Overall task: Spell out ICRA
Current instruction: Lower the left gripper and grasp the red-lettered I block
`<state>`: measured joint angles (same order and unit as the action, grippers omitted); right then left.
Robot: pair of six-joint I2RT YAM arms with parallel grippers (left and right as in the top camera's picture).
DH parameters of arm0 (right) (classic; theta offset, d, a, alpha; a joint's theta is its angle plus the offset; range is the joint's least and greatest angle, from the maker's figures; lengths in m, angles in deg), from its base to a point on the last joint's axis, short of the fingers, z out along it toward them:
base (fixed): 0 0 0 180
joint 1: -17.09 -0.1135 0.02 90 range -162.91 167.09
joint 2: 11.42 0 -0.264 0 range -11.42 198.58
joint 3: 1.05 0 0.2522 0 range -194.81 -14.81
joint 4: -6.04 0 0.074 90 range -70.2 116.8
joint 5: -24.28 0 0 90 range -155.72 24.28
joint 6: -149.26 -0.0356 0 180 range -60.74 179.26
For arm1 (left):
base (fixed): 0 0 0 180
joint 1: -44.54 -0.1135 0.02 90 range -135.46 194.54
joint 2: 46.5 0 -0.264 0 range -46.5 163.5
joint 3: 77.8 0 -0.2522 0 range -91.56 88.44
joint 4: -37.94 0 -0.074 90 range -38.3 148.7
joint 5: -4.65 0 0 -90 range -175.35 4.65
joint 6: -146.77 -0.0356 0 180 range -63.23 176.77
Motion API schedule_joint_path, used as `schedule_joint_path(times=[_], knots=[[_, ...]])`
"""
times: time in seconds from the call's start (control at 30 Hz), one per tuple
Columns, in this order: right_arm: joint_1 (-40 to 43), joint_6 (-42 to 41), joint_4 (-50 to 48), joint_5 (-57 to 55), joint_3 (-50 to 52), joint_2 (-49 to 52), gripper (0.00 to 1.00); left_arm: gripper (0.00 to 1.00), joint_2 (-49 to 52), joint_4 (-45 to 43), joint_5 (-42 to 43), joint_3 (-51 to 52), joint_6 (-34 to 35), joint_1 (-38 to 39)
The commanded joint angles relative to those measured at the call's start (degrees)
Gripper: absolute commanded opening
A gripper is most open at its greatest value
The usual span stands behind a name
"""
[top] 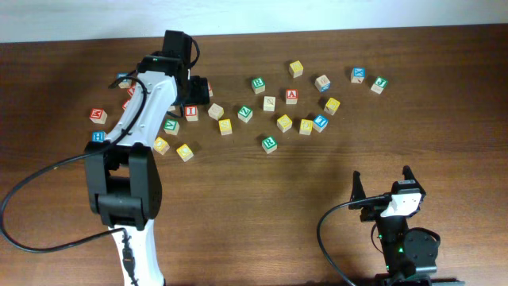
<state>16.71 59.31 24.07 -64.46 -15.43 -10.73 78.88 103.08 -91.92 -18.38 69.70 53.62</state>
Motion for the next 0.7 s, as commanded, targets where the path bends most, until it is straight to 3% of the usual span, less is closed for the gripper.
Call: schedule_joint_path(times=[0.0, 0.1, 0.33, 0.5, 0.6, 0.67], knots=[[0.4, 0.1, 0.3, -0.7, 0.3, -0.4, 0.98, 0.90, 0.5, -0.1, -0.3, -0.1, -5.4, -0.2], [0.4, 0.1, 0.3, -0.7, 0.3, -0.4, 0.98, 0.84, 1.9, 0.1, 0.3, -0.1, -5.6, -0.2], [0.4, 0.1, 0.3, -0.7, 0.3, -0.4, 0.98, 0.79, 6.6, 0.4, 0.3, -0.1, -5.6, -0.3], [0.4, 0.1, 0.3, -0.7, 0.3, -0.4, 0.98, 0.68, 7.3, -0.4, 0.3, -0.1, -5.5, -0.3], [0.4, 0.1, 0.3, -0.7, 0.3, -0.4, 0.98, 0.68, 9.1, -0.2, 0.3, -0.1, -5.5, -0.2], [0.4, 0.1, 0.3, -0.7, 0.3, -0.4, 0.98, 0.60, 9.1, -0.6, 0.3, -0.1, -5.5, -0.2]])
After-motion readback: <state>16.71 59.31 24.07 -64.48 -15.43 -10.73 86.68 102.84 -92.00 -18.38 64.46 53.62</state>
